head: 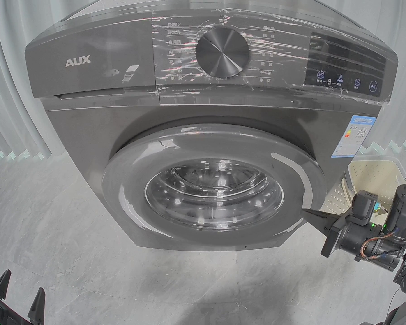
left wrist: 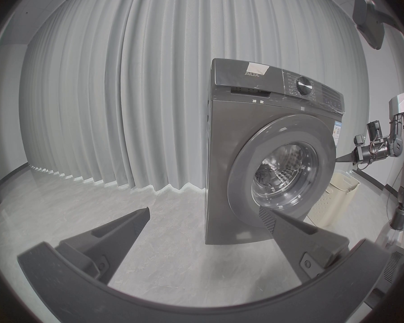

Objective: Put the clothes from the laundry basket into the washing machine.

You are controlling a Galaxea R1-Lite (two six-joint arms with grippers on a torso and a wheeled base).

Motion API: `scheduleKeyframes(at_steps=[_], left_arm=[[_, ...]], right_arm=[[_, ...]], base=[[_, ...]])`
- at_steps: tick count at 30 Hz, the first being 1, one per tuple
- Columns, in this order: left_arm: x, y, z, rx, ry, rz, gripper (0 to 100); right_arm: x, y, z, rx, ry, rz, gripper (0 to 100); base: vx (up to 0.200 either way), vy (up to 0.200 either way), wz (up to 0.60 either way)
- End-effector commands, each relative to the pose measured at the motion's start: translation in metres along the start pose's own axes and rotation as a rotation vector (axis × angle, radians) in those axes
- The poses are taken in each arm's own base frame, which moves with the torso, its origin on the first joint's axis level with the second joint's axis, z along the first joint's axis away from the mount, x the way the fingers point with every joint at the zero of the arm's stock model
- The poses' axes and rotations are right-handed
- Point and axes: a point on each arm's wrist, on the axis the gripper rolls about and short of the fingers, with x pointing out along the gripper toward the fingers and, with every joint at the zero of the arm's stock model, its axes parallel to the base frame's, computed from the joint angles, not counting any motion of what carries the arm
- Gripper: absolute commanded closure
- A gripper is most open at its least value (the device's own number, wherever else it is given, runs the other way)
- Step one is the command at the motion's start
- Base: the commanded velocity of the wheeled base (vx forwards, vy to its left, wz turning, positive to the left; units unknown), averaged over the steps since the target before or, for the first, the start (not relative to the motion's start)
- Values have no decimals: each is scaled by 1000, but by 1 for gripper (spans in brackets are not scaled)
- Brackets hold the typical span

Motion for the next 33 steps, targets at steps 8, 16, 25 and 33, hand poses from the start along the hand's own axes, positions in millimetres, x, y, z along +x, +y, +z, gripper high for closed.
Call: scheduleKeyframes(at_steps=[8,16,25,33], left_arm=[[0,0,-5,1,-1,0,0],[0,0,-5,1,0,0,0],[0,0,-5,-1,-1,0,0],[0,0,-5,-1,0,0,0]], right_arm=[[19,-11,28,1,-156,-76,100],[18,-13,31,1,-204,-97,100],[-9,-1,19,-12,-169,-41,100],[-54,9,-2,-23,-137,19,100]], base=[[50,0,0],[0,0,0],[0,0,0],[0,0,0]])
